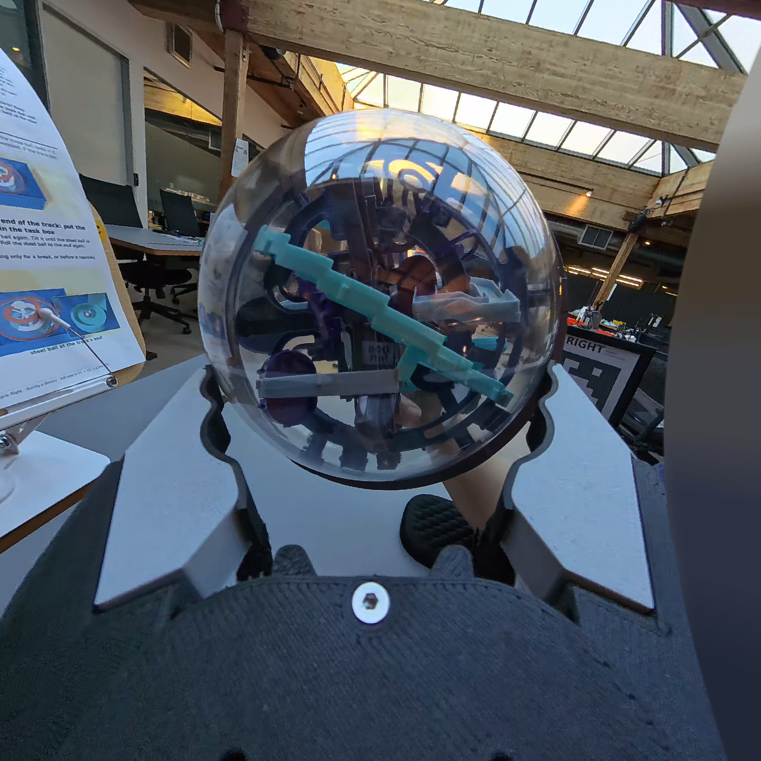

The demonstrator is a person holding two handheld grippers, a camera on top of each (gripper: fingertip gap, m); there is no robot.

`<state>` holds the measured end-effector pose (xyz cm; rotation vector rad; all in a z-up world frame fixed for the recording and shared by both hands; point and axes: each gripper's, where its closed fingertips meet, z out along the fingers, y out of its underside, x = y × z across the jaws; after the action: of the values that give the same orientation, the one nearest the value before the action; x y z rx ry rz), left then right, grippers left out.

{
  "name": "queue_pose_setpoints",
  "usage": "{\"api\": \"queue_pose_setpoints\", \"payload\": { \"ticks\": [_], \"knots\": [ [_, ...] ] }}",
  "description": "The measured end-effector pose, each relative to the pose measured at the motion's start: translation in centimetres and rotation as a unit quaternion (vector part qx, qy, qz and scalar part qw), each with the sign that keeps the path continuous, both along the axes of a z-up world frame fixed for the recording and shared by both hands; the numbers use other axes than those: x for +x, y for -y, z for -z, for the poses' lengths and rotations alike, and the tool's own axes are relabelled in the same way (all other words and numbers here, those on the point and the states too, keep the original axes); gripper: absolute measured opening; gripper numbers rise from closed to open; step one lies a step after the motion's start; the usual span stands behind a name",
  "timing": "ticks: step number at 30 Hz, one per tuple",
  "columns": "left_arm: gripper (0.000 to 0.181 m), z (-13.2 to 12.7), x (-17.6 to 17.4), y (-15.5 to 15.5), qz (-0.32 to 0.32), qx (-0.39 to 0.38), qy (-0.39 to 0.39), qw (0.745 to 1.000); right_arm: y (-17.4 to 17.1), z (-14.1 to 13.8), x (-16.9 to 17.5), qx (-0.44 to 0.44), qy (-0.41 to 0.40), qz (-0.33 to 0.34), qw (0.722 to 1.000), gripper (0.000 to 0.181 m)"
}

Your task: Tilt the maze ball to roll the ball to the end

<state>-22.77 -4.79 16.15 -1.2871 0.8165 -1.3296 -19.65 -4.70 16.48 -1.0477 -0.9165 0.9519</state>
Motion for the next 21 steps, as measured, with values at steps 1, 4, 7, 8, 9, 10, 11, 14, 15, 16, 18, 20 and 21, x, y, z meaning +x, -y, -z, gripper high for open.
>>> {"api": "queue_pose_setpoints", "payload": {
  "ticks": [1,4,7,8,9,10,11,14,15,16,18,20,21],
  "knots": [
    [0.147,0.0,0.0,0.1,0.005,0.0,0.002,1.0,0.2,-0.2,0.0,0.005,-0.001,0.002,1.0,0.133],
    [0.147,0.0,0.1,0.3,0.029,-0.018,0.015,0.999,0.3,-0.7,0.1,0.005,-0.004,0.012,1.0,0.133],
    [0.147,0.2,0.5,0.4,0.044,-0.034,0.019,0.998,0.5,-1.0,0.5,0.004,-0.009,0.013,1.0,0.134],
    [0.147,0.3,0.7,0.3,0.041,-0.041,0.019,0.998,0.4,-0.9,0.6,-0.003,-0.006,0.012,1.0,0.134],
    [0.147,0.5,0.8,0.2,0.036,-0.05,0.018,0.998,0.2,-0.8,0.7,-0.014,-0.004,0.011,1.0,0.134],
    [0.147,0.6,0.9,0.1,0.033,-0.059,0.017,0.998,0.0,-0.6,0.7,-0.023,-0.004,0.009,1.0,0.135],
    [0.147,0.8,1.0,0.1,0.031,-0.065,0.016,0.997,-0.1,-0.6,0.7,-0.028,-0.006,0.009,1.0,0.136],
    [0.146,1.0,1.1,-0.2,0.02,-0.074,0.012,0.997,-0.4,-0.3,0.6,-0.039,-0.007,0.008,0.999,0.137],
    [0.147,1.1,1.1,-0.3,0.016,-0.072,0.009,0.997,-0.5,-0.2,0.6,-0.041,-0.005,0.008,0.999,0.138],
    [0.147,1.1,1.1,-0.3,0.011,-0.072,0.006,0.997,-0.6,-0.1,0.5,-0.043,-0.003,0.007,0.999,0.138],
    [0.147,1.1,1.0,-0.4,0.007,-0.075,0.003,0.997,-0.7,0.0,0.5,-0.048,-0.005,0.004,0.999,0.138],
    [0.146,1.1,0.9,-0.4,0.006,-0.077,0.003,0.997,-0.7,-0.1,0.4,-0.049,-0.008,0.003,0.999,0.138],
    [0.146,1.1,0.9,-0.4,0.006,-0.075,0.003,0.997,-0.7,-0.1,0.4,-0.048,-0.008,0.003,0.999,0.138]
  ]
}}
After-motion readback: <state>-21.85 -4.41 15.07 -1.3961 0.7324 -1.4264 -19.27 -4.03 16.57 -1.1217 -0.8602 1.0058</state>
